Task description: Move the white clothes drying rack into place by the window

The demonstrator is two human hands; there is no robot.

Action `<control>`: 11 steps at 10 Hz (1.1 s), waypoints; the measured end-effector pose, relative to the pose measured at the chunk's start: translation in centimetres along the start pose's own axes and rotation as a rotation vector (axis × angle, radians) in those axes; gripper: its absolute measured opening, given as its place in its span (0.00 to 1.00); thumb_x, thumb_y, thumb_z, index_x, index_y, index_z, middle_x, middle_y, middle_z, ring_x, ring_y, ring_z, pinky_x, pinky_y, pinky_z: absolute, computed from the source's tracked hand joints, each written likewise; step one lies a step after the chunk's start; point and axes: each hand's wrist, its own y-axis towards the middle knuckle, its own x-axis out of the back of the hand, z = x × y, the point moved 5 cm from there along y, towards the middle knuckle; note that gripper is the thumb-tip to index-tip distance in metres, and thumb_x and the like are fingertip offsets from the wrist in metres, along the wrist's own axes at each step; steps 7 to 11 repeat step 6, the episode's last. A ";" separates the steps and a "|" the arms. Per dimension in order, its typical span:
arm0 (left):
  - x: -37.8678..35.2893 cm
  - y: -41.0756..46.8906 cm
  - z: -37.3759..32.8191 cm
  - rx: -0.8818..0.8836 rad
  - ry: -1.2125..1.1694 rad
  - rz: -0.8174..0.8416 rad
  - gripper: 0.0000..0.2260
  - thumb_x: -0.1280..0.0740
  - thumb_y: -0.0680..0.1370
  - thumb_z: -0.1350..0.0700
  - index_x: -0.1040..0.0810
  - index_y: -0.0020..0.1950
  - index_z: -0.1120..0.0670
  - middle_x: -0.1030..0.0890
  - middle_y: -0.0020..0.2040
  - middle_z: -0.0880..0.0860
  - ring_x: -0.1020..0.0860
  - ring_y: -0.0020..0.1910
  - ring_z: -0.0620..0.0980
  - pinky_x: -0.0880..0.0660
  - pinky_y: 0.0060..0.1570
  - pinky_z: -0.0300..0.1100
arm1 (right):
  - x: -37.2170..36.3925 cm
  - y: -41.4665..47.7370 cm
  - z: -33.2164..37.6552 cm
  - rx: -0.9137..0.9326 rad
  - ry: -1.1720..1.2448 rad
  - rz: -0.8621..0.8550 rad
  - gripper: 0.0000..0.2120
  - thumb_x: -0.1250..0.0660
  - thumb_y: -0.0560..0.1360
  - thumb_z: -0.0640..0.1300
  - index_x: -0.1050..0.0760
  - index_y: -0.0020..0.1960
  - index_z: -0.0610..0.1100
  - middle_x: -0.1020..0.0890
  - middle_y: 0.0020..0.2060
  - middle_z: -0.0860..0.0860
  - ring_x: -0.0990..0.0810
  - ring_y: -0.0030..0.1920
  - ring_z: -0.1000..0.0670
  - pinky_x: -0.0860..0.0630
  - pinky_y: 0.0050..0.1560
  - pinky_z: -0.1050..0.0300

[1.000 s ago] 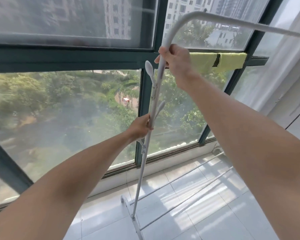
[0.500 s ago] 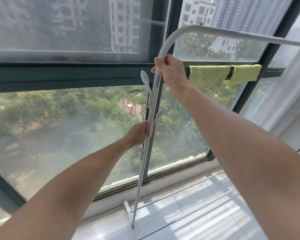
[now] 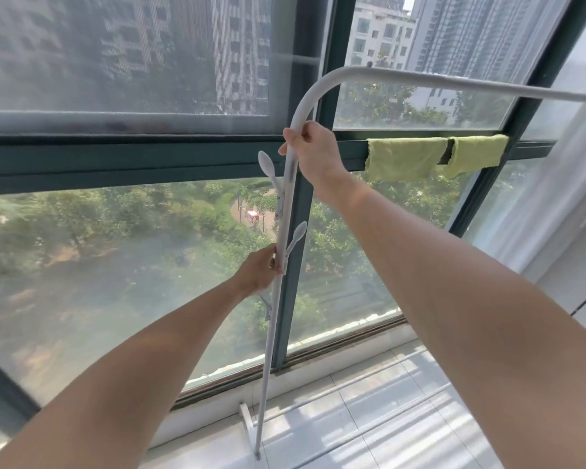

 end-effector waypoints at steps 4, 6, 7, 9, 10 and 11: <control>-0.2 -3.8 -3.0 0.160 0.099 -0.201 0.16 0.42 0.80 0.58 0.34 0.65 0.62 0.25 0.62 0.62 0.26 0.51 0.57 0.28 0.47 0.50 | 8.1 -6.9 -3.4 -0.126 0.003 0.009 0.19 0.41 0.79 0.42 0.33 0.67 0.38 0.23 0.60 0.43 0.25 0.59 0.47 0.28 0.61 0.54; -4.3 -7.2 -8.0 0.080 0.023 -0.457 0.15 0.46 0.80 0.59 0.34 0.66 0.58 0.24 0.59 0.55 0.23 0.48 0.56 0.22 0.47 0.54 | 16.8 -14.0 -7.7 -0.188 0.056 -0.005 0.19 0.42 0.79 0.42 0.34 0.68 0.36 0.26 0.64 0.40 0.27 0.64 0.43 0.29 0.66 0.47; -4.3 -7.2 -8.0 0.080 0.023 -0.457 0.15 0.46 0.80 0.59 0.34 0.66 0.58 0.24 0.59 0.55 0.23 0.48 0.56 0.22 0.47 0.54 | 16.8 -14.0 -7.7 -0.188 0.056 -0.005 0.19 0.42 0.79 0.42 0.34 0.68 0.36 0.26 0.64 0.40 0.27 0.64 0.43 0.29 0.66 0.47; -4.3 -7.2 -8.0 0.080 0.023 -0.457 0.15 0.46 0.80 0.59 0.34 0.66 0.58 0.24 0.59 0.55 0.23 0.48 0.56 0.22 0.47 0.54 | 16.8 -14.0 -7.7 -0.188 0.056 -0.005 0.19 0.42 0.79 0.42 0.34 0.68 0.36 0.26 0.64 0.40 0.27 0.64 0.43 0.29 0.66 0.47; -4.3 -7.2 -8.0 0.080 0.023 -0.457 0.15 0.46 0.80 0.59 0.34 0.66 0.58 0.24 0.59 0.55 0.23 0.48 0.56 0.22 0.47 0.54 | 16.8 -14.0 -7.7 -0.188 0.056 -0.005 0.19 0.42 0.79 0.42 0.34 0.68 0.36 0.26 0.64 0.40 0.27 0.64 0.43 0.29 0.66 0.47; -4.3 -7.2 -8.0 0.080 0.023 -0.457 0.15 0.46 0.80 0.59 0.34 0.66 0.58 0.24 0.59 0.55 0.23 0.48 0.56 0.22 0.47 0.54 | 16.8 -14.0 -7.7 -0.188 0.056 -0.005 0.19 0.42 0.79 0.42 0.34 0.68 0.36 0.26 0.64 0.40 0.27 0.64 0.43 0.29 0.66 0.47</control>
